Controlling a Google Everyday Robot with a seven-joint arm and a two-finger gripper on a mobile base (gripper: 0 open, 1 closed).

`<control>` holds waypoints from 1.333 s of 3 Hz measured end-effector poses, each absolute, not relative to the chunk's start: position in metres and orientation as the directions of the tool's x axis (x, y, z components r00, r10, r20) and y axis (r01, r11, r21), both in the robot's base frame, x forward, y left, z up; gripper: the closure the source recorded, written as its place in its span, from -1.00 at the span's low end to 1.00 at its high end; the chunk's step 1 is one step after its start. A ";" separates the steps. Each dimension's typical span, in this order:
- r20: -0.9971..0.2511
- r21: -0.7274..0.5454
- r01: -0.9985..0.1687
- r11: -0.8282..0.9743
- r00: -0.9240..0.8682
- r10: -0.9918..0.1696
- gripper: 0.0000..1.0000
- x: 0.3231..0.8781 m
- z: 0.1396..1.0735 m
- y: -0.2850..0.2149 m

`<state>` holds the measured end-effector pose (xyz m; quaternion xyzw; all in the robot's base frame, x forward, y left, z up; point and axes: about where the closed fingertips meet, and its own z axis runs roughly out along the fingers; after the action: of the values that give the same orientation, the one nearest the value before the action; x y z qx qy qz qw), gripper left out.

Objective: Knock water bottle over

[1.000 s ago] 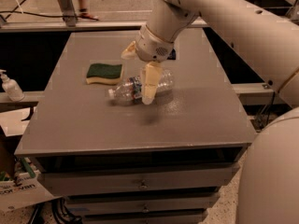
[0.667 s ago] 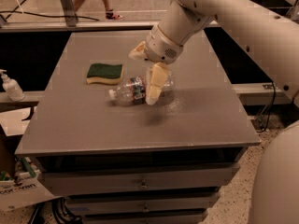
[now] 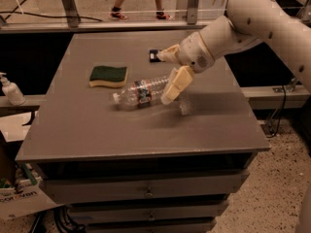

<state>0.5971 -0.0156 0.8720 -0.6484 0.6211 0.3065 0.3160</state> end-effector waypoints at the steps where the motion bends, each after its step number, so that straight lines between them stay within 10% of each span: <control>1: -0.856 0.002 -0.995 0.104 -0.056 -0.514 -1.00 0.607 0.880 -0.047; 4: -0.907 0.002 -0.944 0.329 -0.140 -0.397 -1.00 0.615 0.919 -0.148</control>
Offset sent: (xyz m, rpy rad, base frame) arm 0.0297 -0.1104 0.0356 0.2560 0.0188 -0.3459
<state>0.6149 -0.1484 0.9193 -0.4879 0.6875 0.3120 0.4381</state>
